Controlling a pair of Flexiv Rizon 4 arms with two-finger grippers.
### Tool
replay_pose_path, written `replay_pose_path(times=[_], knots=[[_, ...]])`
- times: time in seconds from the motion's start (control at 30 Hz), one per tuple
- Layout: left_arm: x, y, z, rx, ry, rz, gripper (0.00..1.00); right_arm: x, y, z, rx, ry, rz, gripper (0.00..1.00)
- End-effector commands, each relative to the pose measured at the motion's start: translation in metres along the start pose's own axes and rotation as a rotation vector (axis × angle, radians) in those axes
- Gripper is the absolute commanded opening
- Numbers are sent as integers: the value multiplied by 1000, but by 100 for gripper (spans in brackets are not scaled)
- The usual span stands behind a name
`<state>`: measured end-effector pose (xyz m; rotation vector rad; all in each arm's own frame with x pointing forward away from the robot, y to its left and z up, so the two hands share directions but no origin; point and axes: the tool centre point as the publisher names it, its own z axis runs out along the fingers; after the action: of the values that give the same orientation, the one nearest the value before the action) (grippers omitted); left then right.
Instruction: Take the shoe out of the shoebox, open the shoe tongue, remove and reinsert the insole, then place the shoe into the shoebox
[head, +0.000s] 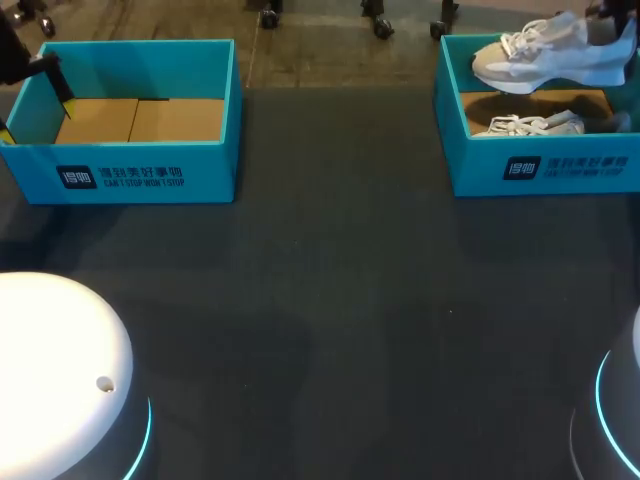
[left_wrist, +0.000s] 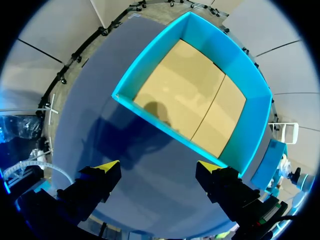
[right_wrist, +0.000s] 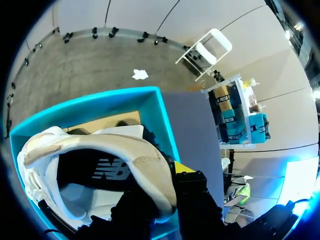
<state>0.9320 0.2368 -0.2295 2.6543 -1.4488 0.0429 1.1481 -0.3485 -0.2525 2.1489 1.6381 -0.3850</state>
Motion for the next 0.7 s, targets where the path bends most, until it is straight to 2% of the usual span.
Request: replay_pose_path(times=[0.03, 0.3, 0.47, 0.53, 0.7], knots=[[2, 3, -5, -27, 56, 107, 100, 0, -1, 4, -1, 9, -1, 0], [3, 6, -12, -56, 31, 343, 100, 0, -4, 11, 11, 15, -5, 0], [1, 9, -13, -61, 9, 421, 100, -1, -5, 14, 16, 16, -1, 0], [-3, 13, -13, -91, -40, 509, 100, -3, -5, 16, 17, 19, 1, 0], [-3, 13, -13, -91, -40, 509, 100, -6, -10, 21, 21, 25, 3, 0]])
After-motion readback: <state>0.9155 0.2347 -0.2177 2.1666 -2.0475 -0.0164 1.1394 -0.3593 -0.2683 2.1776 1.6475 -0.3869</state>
